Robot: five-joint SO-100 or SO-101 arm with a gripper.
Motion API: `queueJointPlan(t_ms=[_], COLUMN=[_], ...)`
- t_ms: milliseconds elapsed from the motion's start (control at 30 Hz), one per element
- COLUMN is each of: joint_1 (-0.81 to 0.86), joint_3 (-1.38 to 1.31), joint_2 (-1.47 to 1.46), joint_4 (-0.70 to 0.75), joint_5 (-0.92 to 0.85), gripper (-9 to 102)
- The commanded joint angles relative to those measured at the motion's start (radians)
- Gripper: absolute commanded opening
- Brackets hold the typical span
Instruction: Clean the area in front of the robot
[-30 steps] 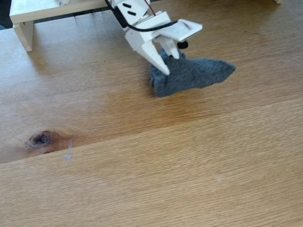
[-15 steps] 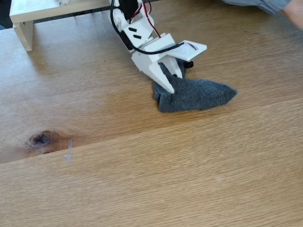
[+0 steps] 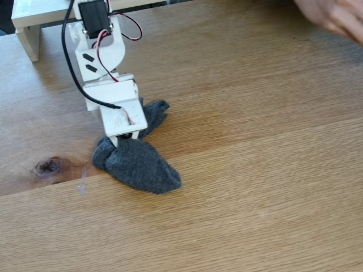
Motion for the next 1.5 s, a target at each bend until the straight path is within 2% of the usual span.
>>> queueJointPlan(t_ms=[0,100,200,333,500,600,667,733,933,1067,1333,1467], joint_1=[0.006,-0.081,-0.179,-0.206,-0.054,0.052,0.11,0.158,0.225,0.245,0.408,0.462], joint_3=[-0.023,-0.023,-0.034,-0.037,-0.037,-0.055,-0.114,-0.207,-0.534,-0.68,-0.808,-0.808], joint_2=[0.158,0.305,0.472,0.534,0.287,0.1,-0.026,-0.14,-0.371,-0.472,-0.511,-0.428], joint_4=[0.121,0.215,0.23,-0.041,-0.4,-0.541,-0.566,-0.538,-0.328,-0.288,-0.138,0.038], joint_5=[0.048,0.067,0.006,-0.163,-0.344,-0.411,-0.445,-0.457,-0.442,-0.463,-0.462,-0.425], gripper=[0,0,0,0,0,0,0,0,0,0,0,0])
